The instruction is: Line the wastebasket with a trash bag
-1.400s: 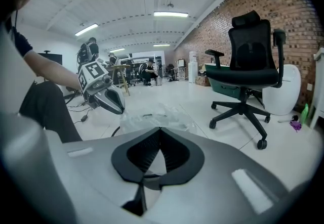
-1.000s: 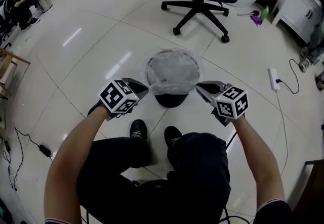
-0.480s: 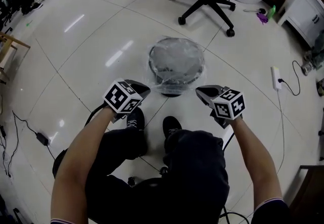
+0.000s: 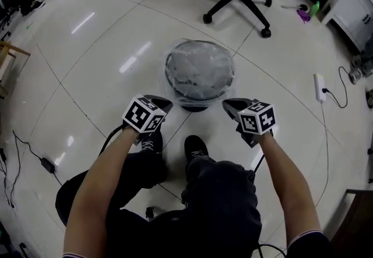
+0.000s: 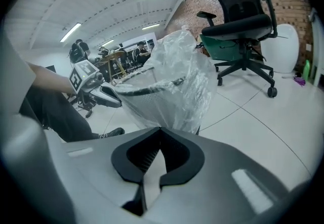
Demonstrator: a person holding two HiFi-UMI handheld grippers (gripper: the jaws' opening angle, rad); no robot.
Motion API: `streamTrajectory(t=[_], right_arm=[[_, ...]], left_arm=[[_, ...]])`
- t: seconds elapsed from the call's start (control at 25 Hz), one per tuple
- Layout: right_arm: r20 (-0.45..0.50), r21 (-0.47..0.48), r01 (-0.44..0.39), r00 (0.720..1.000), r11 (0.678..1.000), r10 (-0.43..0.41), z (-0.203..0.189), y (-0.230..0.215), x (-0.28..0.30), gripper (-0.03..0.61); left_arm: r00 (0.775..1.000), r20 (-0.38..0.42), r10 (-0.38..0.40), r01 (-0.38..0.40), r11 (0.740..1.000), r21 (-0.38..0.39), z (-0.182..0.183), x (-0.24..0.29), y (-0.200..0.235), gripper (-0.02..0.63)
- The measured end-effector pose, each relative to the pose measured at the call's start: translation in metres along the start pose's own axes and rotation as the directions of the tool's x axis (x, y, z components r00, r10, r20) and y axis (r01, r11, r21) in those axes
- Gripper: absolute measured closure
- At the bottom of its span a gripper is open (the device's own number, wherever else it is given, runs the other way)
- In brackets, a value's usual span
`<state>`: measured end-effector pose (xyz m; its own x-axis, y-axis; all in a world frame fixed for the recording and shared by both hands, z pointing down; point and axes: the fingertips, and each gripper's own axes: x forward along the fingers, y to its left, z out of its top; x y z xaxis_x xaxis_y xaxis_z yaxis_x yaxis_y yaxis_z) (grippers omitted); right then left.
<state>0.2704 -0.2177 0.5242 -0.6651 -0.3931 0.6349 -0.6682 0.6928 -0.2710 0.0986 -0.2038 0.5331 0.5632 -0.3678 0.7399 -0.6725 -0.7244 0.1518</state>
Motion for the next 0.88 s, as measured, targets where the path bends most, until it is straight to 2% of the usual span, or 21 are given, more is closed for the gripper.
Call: streamTrajectory(t=[0.24, 0.4, 0.52, 0.64, 0.88], right_arm=[[0.022, 0.033, 0.027, 0.999, 0.999, -0.028, 0.006, -0.017, 0.0, 0.575], [0.031, 0.039, 0.022, 0.999, 0.999, -0.023, 0.002, -0.015, -0.005, 0.559], [0.026, 0.029, 0.011, 1.0, 1.0, -0.011, -0.002, -0.011, -0.012, 0.497], [0.026, 0.009, 0.006, 1.0, 1.0, -0.006, -0.002, -0.008, -0.025, 0.474], [0.04, -0.038, 0.007, 0.999, 0.999, -0.006, 0.009, -0.002, -0.047, 0.468]], left_arm=[[1.0, 0.01, -0.001, 0.001, 1.0, 0.024, 0.015, 0.016, 0.008, 0.601], [1.0, -0.01, -0.012, 0.012, 0.999, 0.037, 0.013, 0.018, 0.006, 0.596], [0.997, -0.048, -0.054, 0.056, 0.998, 0.037, 0.006, 0.011, -0.001, 0.514], [0.996, -0.062, -0.064, 0.068, 0.996, 0.06, 0.001, -0.004, -0.003, 0.463], [0.999, 0.047, 0.002, -0.004, 0.998, 0.056, 0.008, -0.05, 0.013, 0.451]])
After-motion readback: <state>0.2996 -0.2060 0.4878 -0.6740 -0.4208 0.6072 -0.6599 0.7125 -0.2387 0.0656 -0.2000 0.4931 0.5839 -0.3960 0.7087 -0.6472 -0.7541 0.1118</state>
